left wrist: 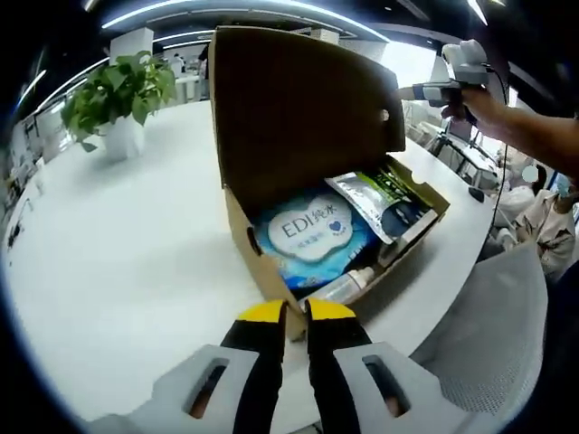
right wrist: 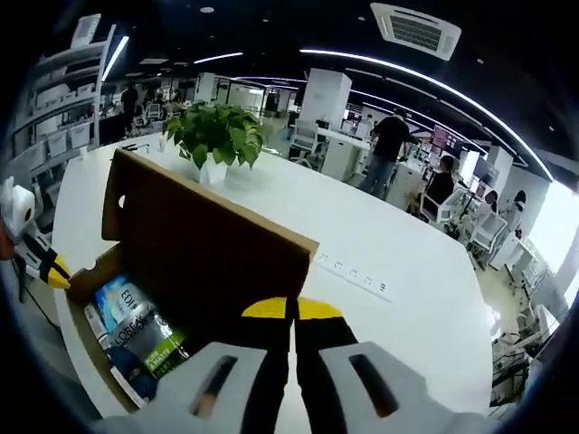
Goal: Operate the shoe box by opening the lid, removing the specified soft item, and placing it in the target area until the item is outside and the box remains undamaged.
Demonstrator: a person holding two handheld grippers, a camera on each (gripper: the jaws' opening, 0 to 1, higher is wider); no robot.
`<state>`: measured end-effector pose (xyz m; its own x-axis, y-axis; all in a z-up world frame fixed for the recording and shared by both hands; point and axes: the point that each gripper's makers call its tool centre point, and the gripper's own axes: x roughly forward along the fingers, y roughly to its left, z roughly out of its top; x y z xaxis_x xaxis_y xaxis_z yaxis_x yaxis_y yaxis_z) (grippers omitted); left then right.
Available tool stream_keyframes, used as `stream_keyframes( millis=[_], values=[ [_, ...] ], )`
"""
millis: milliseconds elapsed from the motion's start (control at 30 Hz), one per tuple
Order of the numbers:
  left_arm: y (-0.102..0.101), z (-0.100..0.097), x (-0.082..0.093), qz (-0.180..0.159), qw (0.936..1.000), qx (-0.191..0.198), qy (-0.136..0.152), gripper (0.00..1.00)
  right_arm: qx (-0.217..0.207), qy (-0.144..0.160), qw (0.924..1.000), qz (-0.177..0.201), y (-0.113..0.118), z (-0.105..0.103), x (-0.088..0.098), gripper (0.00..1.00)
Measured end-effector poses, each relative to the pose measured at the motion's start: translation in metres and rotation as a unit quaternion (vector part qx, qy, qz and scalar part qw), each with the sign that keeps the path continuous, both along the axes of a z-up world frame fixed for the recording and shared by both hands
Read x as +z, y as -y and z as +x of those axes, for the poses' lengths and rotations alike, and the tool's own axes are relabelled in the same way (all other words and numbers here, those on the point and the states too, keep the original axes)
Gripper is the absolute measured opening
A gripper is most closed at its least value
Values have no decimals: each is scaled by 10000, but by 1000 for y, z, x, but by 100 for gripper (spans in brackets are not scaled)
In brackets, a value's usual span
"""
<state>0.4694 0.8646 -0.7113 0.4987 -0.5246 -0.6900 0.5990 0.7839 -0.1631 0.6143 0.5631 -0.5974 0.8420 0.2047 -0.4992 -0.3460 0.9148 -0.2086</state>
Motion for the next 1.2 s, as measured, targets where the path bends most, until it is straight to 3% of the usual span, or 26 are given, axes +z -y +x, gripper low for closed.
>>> stream_keyframes(
  millis=[700,1200],
  values=[
    [-3,6,-3,-60,10000,29,-50,5,113,-331,9991,-240,6,39,-23,0],
    [-4,9,-6,-58,9999,70,-61,5,113,-514,9981,-306,10,54,-40,0]
  ],
)
